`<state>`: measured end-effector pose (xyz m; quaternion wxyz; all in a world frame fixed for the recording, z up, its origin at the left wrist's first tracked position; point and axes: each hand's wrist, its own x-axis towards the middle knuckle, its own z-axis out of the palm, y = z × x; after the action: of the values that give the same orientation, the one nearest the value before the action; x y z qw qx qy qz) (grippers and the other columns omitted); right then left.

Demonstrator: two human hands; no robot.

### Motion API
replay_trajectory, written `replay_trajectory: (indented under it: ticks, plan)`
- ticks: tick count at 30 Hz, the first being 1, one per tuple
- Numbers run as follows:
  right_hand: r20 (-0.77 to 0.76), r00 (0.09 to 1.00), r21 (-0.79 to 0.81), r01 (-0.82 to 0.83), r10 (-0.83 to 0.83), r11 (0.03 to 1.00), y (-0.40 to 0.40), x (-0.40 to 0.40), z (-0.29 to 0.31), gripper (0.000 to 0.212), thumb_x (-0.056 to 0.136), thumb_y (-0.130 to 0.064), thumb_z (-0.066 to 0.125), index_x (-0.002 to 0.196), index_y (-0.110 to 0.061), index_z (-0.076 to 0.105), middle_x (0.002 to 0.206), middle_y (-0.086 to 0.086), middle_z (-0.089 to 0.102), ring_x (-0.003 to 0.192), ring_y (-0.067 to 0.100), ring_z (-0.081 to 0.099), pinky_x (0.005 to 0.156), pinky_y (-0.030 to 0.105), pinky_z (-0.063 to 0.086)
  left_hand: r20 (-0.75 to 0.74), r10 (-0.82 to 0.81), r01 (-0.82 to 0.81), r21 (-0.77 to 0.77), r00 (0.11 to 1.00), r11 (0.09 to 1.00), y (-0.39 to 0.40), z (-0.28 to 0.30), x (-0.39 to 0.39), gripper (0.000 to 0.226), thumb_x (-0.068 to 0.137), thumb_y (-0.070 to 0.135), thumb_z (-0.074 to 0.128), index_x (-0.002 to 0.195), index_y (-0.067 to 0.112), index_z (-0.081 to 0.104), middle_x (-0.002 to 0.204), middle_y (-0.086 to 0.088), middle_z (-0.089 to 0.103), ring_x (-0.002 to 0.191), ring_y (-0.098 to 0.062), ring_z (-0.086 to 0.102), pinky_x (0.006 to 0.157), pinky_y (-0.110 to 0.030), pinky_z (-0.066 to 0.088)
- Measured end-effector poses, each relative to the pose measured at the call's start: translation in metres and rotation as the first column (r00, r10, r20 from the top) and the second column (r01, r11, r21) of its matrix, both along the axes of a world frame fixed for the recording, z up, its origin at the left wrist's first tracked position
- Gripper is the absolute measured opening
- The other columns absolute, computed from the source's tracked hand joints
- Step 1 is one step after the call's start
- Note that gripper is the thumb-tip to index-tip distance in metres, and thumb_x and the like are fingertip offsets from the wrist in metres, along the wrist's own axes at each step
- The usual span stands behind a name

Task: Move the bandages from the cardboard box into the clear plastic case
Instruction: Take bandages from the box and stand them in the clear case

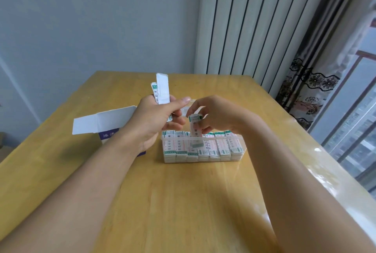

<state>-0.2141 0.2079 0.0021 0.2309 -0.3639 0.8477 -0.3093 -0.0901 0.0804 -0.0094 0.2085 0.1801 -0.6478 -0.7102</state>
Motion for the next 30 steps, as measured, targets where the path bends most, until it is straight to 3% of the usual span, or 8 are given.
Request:
replay_trajectory:
  ticks: [5,9,13,17,20,24,27,30]
  plan:
    - [0.025,1.000,0.020,-0.001,0.000,1.000,-0.004,0.000,-0.007,0.035,0.084,0.001,0.077,0.105,-0.027,0.071,0.106,0.006,0.068,0.070,0.015,0.074,0.067,0.023,0.061,-0.002,-0.004,0.004,-0.021,1.000,1.000,0.000,-0.002,-0.001,0.021,0.088,0.020,0.077,0.087,0.008,0.061,0.070,-0.005,0.059,0.054,-0.015,0.062,0.047,-0.020,0.050]
    - [-0.016,0.999,0.078,-0.031,0.032,0.996,-0.007,0.000,-0.010,0.037,0.085,-0.004,0.077,0.099,-0.038,0.068,0.107,0.002,0.069,0.075,0.013,0.073,0.062,0.019,0.056,0.002,-0.013,0.013,-0.016,1.000,1.000,0.001,-0.002,-0.002,0.020,0.088,0.019,0.077,0.087,0.008,0.061,0.071,-0.006,0.058,0.054,-0.016,0.062,0.047,-0.020,0.050]
    - [-0.068,0.996,0.137,-0.054,0.064,0.989,-0.008,0.000,-0.011,0.036,0.088,-0.010,0.076,0.119,-0.028,0.070,0.104,-0.002,0.074,0.076,0.009,0.071,0.067,0.021,0.053,0.003,-0.014,0.014,-0.006,1.000,1.000,0.000,-0.002,-0.002,0.020,0.088,0.018,0.078,0.086,0.008,0.061,0.071,-0.007,0.058,0.054,-0.017,0.062,0.047,-0.021,0.050]
    - [-0.131,0.988,0.186,-0.059,0.084,0.981,-0.010,0.001,-0.011,0.034,0.090,-0.013,0.073,0.120,-0.028,0.071,0.105,0.000,0.076,0.088,0.015,0.073,0.085,0.035,0.059,0.010,-0.036,0.036,-0.009,0.999,0.999,0.000,-0.003,-0.001,0.018,0.088,0.018,0.077,0.085,0.009,0.062,0.070,-0.005,0.059,0.055,-0.016,0.062,0.047,-0.020,0.050]
    - [-0.114,0.990,0.152,-0.062,0.079,0.986,-0.006,0.001,-0.009,0.027,0.089,-0.007,0.072,0.107,-0.028,0.072,0.096,-0.002,0.076,0.074,0.009,0.072,0.068,0.025,0.055,0.015,-0.038,0.038,-0.019,0.999,0.999,-0.001,-0.002,0.000,0.018,0.089,0.019,0.077,0.087,0.009,0.061,0.067,-0.004,0.058,0.055,-0.016,0.060,0.047,-0.021,0.050]
    - [-0.031,0.999,-0.094,-0.026,0.023,0.995,0.008,-0.009,0.008,0.021,0.089,0.004,0.070,0.101,-0.013,0.073,0.087,0.005,0.074,0.079,0.020,0.075,0.078,0.032,0.062,0.043,-0.011,0.016,-0.105,0.999,0.994,0.002,0.000,0.000,0.023,0.092,0.029,0.074,0.093,0.009,0.063,0.057,0.001,0.048,0.047,-0.012,0.050,0.040,-0.021,0.039]
    - [0.155,0.985,-0.393,-0.014,0.082,0.920,0.020,-0.008,0.026,0.017,0.089,0.009,0.067,0.100,-0.003,0.068,0.086,0.010,0.068,0.083,0.023,0.073,0.078,0.028,0.060,0.110,0.010,0.013,-0.209,0.994,0.978,0.004,0.003,0.001,0.042,0.095,0.049,0.063,0.101,0.008,0.069,0.053,0.002,0.040,0.044,-0.013,0.043,0.038,-0.023,0.030]
    - [0.246,0.956,-0.538,-0.003,0.160,0.843,0.024,0.004,0.038,0.016,0.089,0.010,0.066,0.099,-0.002,0.065,0.085,0.011,0.068,0.083,0.021,0.071,0.077,0.025,0.058,0.171,-0.021,0.056,-0.207,0.985,0.977,0.008,0.004,0.004,0.055,0.098,0.058,0.052,0.091,0.008,0.071,0.058,-0.002,0.048,0.044,-0.014,0.044,0.035,-0.022,0.027]
